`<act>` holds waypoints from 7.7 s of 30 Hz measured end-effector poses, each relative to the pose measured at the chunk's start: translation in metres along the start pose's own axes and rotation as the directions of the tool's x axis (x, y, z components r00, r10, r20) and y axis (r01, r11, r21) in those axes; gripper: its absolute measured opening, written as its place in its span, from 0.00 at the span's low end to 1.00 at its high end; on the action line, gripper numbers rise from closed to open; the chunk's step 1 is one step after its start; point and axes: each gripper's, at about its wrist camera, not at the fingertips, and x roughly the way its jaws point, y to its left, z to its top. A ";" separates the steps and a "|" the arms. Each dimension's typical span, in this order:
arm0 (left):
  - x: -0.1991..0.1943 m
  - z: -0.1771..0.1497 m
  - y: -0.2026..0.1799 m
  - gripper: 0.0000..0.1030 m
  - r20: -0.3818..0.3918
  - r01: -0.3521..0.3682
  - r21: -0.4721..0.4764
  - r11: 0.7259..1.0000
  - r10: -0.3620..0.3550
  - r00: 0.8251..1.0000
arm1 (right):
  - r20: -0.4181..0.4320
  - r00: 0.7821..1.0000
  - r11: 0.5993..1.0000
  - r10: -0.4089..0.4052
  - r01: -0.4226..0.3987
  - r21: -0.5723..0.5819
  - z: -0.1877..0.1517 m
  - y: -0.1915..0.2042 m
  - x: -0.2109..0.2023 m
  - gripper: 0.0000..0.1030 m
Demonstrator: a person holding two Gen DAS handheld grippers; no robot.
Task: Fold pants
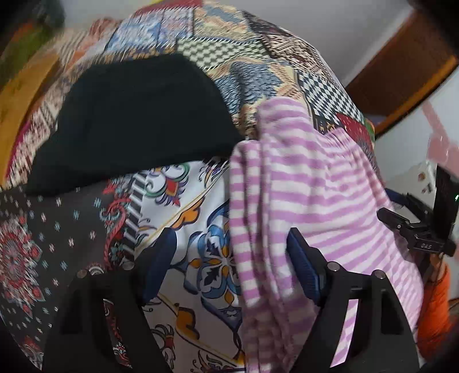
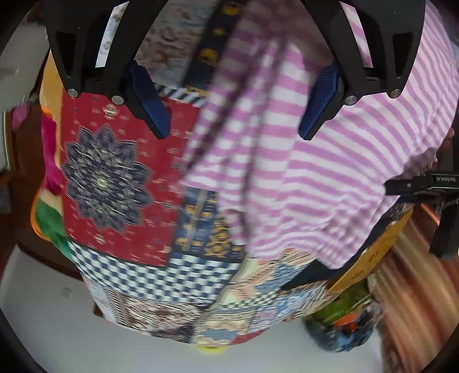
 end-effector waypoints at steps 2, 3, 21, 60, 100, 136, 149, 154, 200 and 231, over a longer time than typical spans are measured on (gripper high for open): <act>-0.004 -0.002 0.000 0.76 0.003 0.003 -0.005 1.000 -0.003 1.000 | 0.017 1.000 0.999 -0.021 0.020 0.030 -0.002 -0.012 -0.014 0.85; -0.010 -0.005 -0.004 0.76 0.015 -0.012 0.017 1.000 0.012 1.000 | 0.025 0.999 0.999 -0.021 0.020 0.042 -0.003 -0.015 -0.019 0.85; -0.076 -0.068 -0.044 0.76 0.065 -0.004 0.111 0.994 -0.003 0.998 | 0.109 0.993 0.999 -0.047 0.045 0.025 -0.037 0.012 -0.103 0.86; -0.003 -0.030 -0.065 0.64 -0.150 0.247 0.152 0.957 -0.225 0.963 | -0.165 0.937 0.949 0.309 -0.293 0.116 -0.015 0.035 -0.006 0.69; -0.210 0.038 -0.008 0.32 0.406 0.055 0.180 0.982 -0.125 0.905 | 0.225 0.911 0.927 0.346 -0.295 -0.231 0.134 0.135 -0.091 0.22; -0.043 0.128 0.216 0.58 0.251 -0.187 -0.034 0.982 0.189 0.949 | -0.009 0.989 0.960 0.148 -0.146 -0.239 0.190 0.122 0.137 0.30; -0.077 0.156 0.177 0.25 0.328 -0.257 -0.040 0.966 0.255 0.909 | 0.154 0.980 0.945 0.123 -0.068 -0.321 0.222 0.160 0.116 0.30; -0.013 0.164 0.199 0.21 0.181 -0.344 -0.050 0.937 0.348 0.920 | 0.048 0.998 0.958 0.028 -0.013 -0.288 0.212 0.151 0.170 0.30; -0.395 -0.171 -0.086 0.74 0.870 -0.233 0.078 0.969 0.048 0.491 | 0.722 0.643 0.947 0.255 -0.014 -0.322 0.009 0.215 -0.283 0.67; -0.386 -0.222 -0.105 1.00 0.887 -0.271 0.059 0.961 0.074 0.455 | 0.771 0.606 0.968 0.193 0.011 -0.252 -0.025 0.215 -0.292 1.00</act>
